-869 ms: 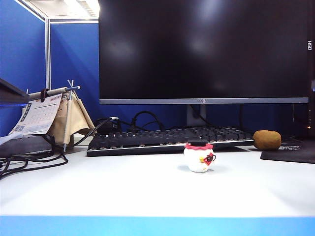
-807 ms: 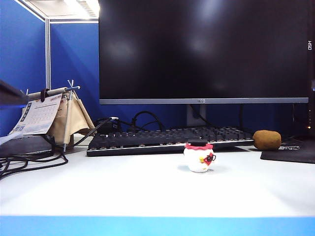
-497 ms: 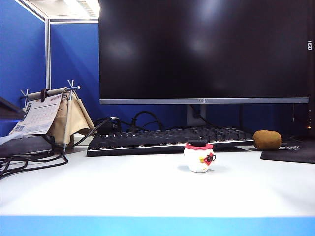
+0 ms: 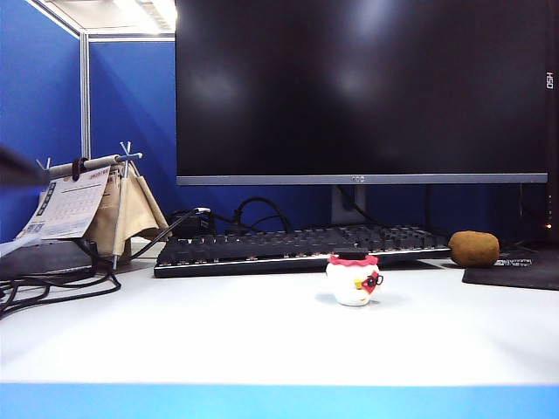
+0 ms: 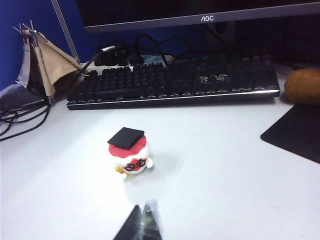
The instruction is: Place the kiwi on top of the doll with a flat head.
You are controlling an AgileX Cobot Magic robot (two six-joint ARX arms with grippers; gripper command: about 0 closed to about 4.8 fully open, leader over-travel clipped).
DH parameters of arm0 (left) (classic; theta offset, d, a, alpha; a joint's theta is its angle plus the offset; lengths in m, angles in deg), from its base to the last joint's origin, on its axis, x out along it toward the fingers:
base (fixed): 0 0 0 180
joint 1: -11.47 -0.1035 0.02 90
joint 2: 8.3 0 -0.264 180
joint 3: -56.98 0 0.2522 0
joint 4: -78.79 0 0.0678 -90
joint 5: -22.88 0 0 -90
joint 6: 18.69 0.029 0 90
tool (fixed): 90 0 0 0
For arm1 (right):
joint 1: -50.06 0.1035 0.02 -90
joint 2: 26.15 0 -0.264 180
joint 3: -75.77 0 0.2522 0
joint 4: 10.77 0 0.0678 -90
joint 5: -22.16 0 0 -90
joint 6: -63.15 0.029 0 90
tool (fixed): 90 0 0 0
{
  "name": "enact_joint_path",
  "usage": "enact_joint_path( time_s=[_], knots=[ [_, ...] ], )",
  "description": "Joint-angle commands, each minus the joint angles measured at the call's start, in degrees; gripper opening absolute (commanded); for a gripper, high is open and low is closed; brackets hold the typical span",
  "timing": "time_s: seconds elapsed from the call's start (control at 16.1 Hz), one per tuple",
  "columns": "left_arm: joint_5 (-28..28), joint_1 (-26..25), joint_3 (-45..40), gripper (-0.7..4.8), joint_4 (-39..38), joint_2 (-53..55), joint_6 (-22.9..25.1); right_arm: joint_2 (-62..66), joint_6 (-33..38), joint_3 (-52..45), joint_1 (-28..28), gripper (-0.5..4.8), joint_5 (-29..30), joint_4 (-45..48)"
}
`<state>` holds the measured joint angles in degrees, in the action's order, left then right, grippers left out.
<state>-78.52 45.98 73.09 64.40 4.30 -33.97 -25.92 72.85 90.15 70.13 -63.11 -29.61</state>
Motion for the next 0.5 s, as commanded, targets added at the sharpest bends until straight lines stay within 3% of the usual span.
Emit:
enact_joint_path(
  time_s=[0.06,0.25,0.37,0.5],
  knots=[
    [-0.1,0.0,4.5,0.85,3.2,0.1,0.3,0.1,2.1,5.6,0.1,-0.05,-6.1,1.7],
    [-0.1,0.0,8.5,0.89,2.8,0.1,0.6,2.9,-7.6,14.0,0.0,-0.05,-10.2,4.5],
    [-1.0,0.0,12.0,1.03,-1.1,0.1,4.9,11.0,-17.9,23.7,0.0,-0.05,-13.6,3.1],
    [-1.4,0.0,15.0,2.08,-5.4,0.2,8.0,21.8,-24.2,34.4,-0.4,-0.05,-14.1,-1.4]
  ],
)
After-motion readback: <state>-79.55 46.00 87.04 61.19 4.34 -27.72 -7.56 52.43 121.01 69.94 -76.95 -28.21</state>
